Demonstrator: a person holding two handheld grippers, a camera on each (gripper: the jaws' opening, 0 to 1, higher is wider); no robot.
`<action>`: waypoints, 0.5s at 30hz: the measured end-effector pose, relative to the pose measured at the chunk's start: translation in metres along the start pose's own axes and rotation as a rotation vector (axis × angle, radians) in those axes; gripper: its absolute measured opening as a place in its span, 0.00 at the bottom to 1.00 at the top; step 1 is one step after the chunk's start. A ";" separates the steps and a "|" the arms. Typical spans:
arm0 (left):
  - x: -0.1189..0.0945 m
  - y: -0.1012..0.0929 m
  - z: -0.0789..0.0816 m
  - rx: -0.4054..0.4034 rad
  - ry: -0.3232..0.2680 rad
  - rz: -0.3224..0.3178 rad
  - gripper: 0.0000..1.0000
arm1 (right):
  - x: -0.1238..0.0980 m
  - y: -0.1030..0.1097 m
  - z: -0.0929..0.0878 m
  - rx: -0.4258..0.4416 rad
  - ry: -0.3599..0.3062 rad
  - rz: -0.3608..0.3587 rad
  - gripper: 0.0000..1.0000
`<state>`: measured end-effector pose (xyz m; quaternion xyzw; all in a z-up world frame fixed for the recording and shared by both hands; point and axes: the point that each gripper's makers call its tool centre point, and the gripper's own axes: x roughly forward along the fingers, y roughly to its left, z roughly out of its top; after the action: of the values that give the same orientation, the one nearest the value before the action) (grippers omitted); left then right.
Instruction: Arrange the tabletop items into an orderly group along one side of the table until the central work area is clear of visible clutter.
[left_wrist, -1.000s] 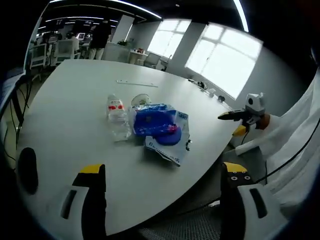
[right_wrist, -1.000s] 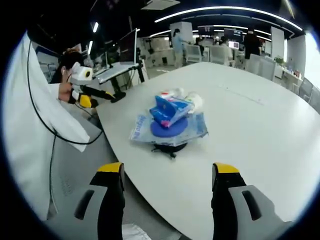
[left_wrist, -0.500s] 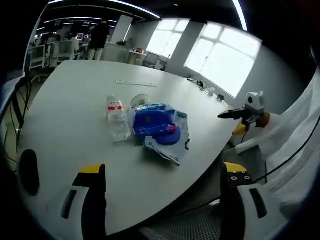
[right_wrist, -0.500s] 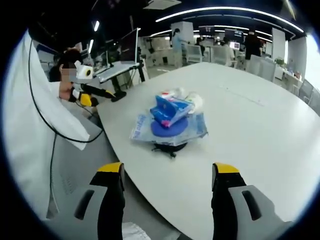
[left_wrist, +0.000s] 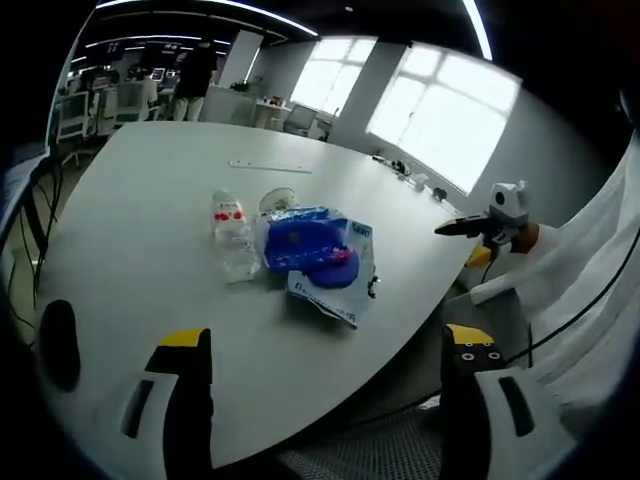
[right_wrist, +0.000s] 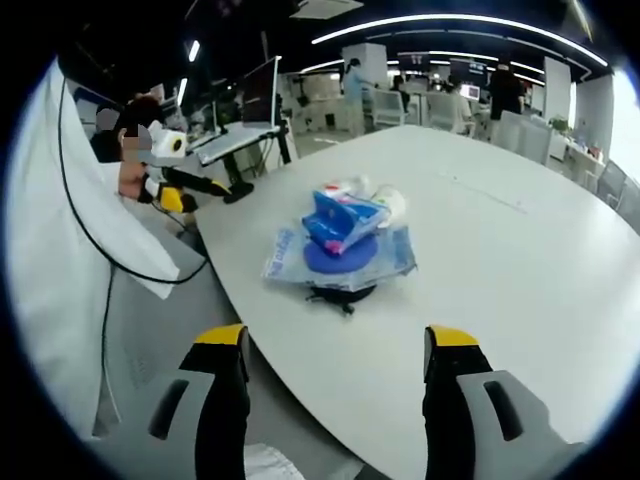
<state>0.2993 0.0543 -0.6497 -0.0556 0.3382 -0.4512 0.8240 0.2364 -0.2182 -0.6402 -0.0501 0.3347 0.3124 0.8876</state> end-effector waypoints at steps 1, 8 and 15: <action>0.000 0.000 0.000 -0.001 0.001 0.000 0.98 | 0.000 0.000 0.000 0.001 0.000 0.000 0.70; -0.001 -0.002 0.000 0.004 0.001 -0.002 0.98 | 0.000 0.002 -0.001 0.001 -0.001 -0.001 0.70; -0.001 -0.002 0.000 0.007 0.002 -0.001 0.98 | -0.001 0.001 -0.002 0.004 -0.003 -0.003 0.70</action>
<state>0.2974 0.0535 -0.6486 -0.0526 0.3373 -0.4528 0.8237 0.2340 -0.2185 -0.6408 -0.0484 0.3340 0.3102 0.8887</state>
